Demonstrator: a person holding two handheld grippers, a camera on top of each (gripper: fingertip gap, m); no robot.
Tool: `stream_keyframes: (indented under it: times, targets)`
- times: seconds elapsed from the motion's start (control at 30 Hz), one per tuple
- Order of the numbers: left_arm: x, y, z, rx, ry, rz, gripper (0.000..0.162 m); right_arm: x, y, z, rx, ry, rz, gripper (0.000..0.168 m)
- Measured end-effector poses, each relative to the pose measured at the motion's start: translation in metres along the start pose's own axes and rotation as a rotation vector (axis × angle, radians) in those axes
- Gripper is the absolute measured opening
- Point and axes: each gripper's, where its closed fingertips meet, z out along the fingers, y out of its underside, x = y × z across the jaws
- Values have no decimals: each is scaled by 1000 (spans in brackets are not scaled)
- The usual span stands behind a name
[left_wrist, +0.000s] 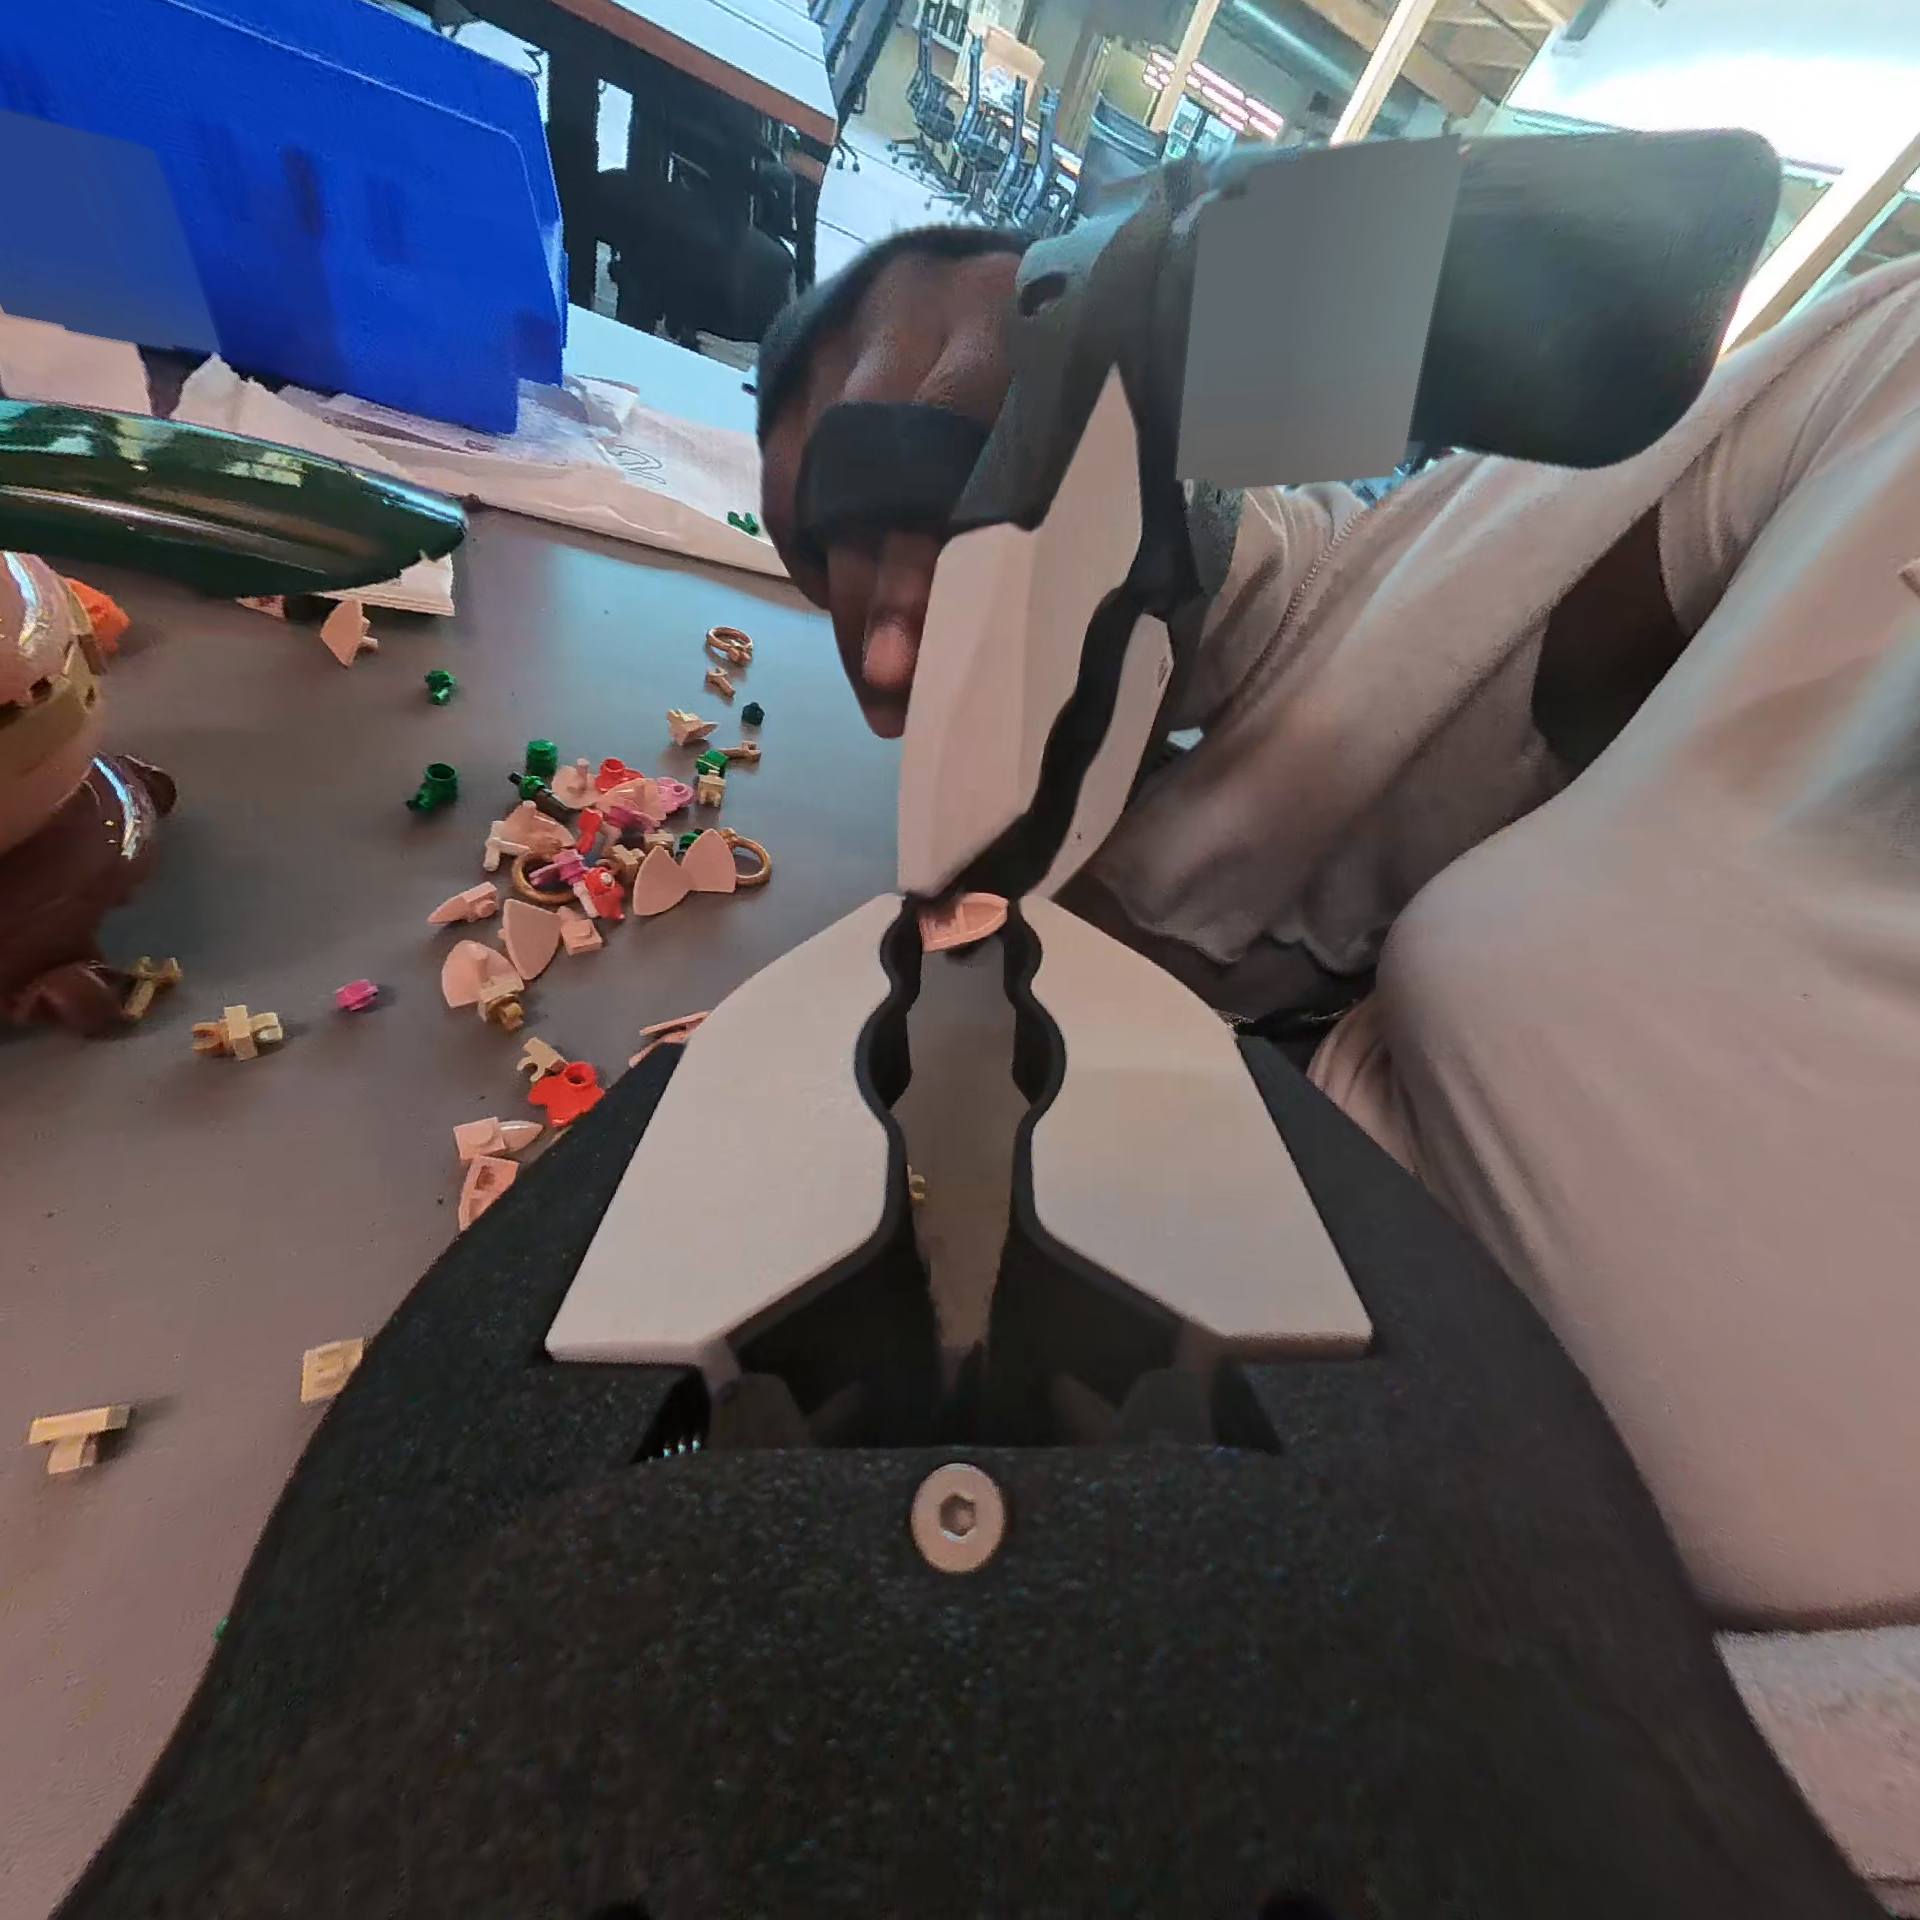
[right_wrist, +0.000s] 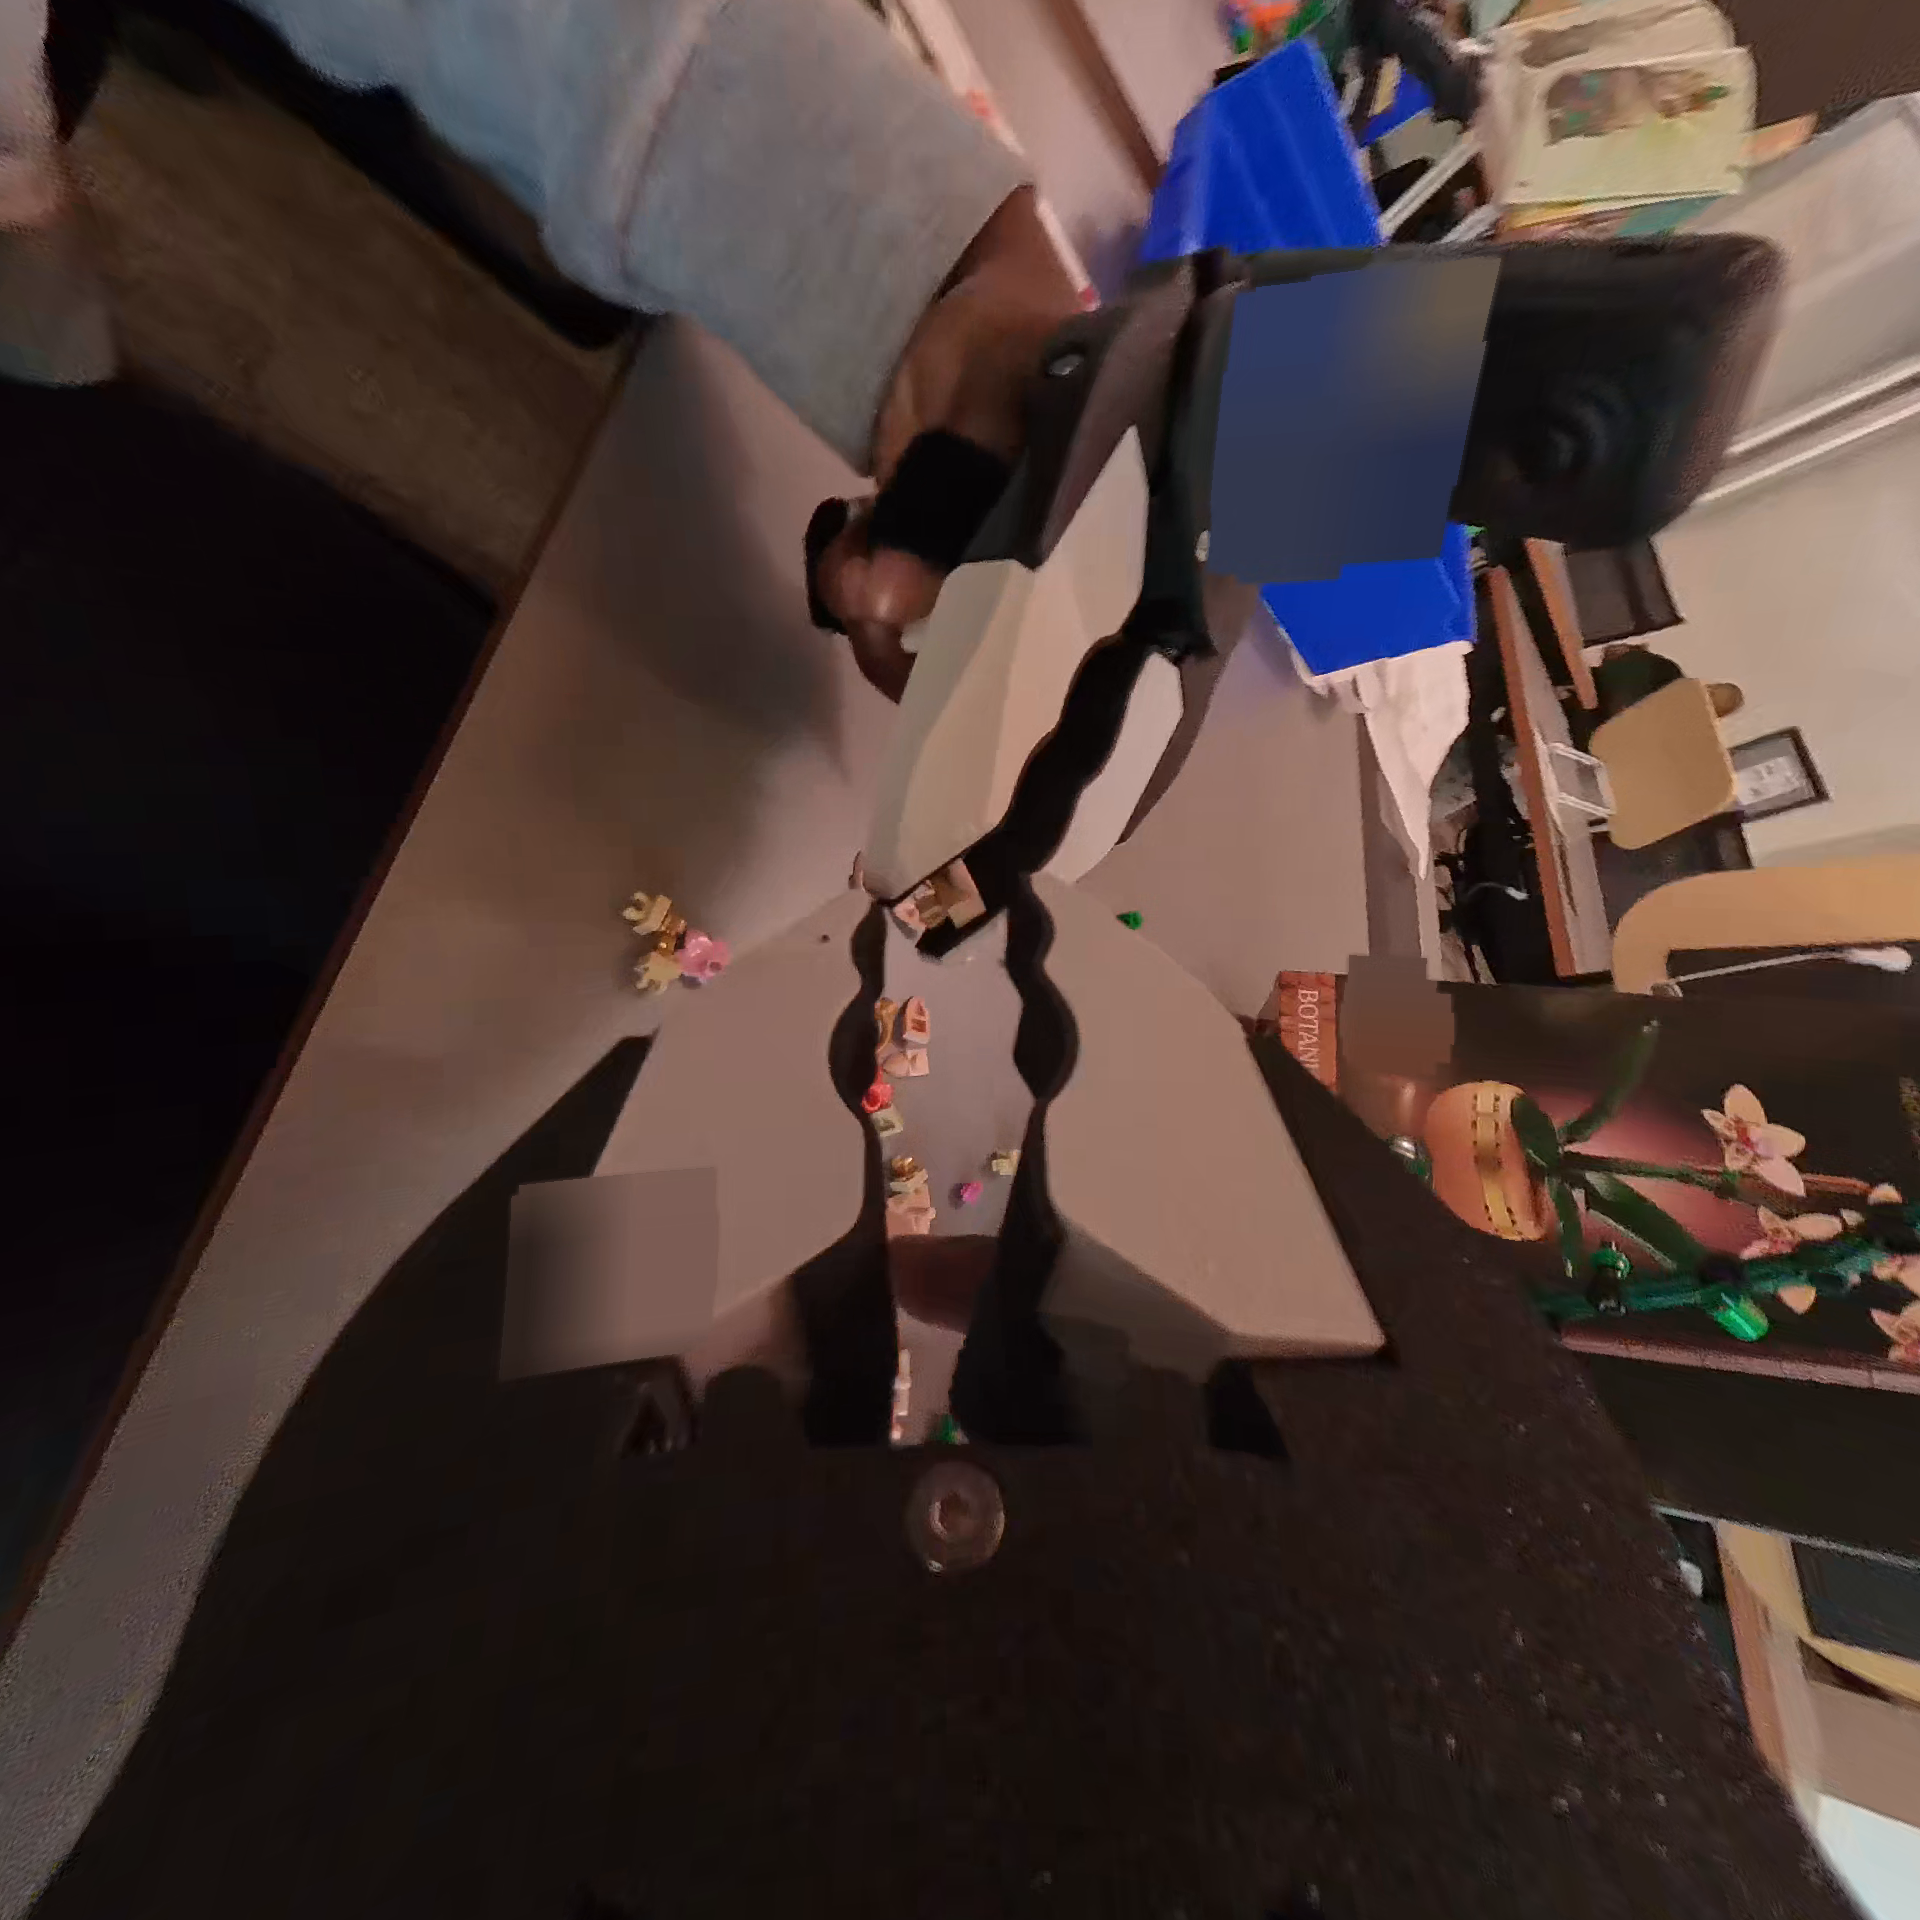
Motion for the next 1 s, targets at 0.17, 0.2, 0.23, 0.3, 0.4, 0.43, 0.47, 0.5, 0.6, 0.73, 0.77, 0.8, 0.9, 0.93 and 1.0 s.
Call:
stream_keyframes:
  times: [0.17,0.2,0.23,0.3,0.4,0.43,0.47,0.5,0.6,0.73,0.77,0.8,0.9,0.93,1.0]
  targets:
    - [4,4,-4,-24,30,-23,14,-2,-3,4,-4,-45,-114,14]
    - [5,5,-4,-32,38,-33,14,-3,-4,5,-15,-51,-158,15]
    - [5,6,-4,-38,45,-45,14,-5,-4,6,-29,-56,-206,16]
    - [8,9,-3,-51,77,-66,14,-7,-9,8,-46,-60,-298,23]
    - [14,8,-1,-41,127,-77,15,-9,-14,10,-53,-95,-362,23]
    - [13,9,-1,-41,124,-78,15,-9,-12,10,-58,-109,-355,20]
    - [14,7,-2,-27,127,-82,15,-8,-12,10,-50,-116,-323,17]
    - [15,2,-4,-1,139,-86,15,-5,-15,9,-18,-112,-261,11]
    - [14,-15,-11,106,150,-119,16,12,-18,6,78,2,-70,10]
    - [6,-40,-28,310,160,-151,21,43,-15,-1,258,240,334,11]
    - [7,-46,-32,357,186,-166,22,47,-16,-5,340,268,439,10]
    - [8,-51,-34,393,209,-183,21,51,-18,-9,424,297,521,10]
    - [14,-59,-34,455,275,-224,19,53,-29,-19,656,304,655,10]
    - [14,-59,-30,451,287,-245,21,52,-34,-21,716,292,661,10]
    - [17,-60,-27,461,327,-274,23,50,-39,-22,756,289,634,10]
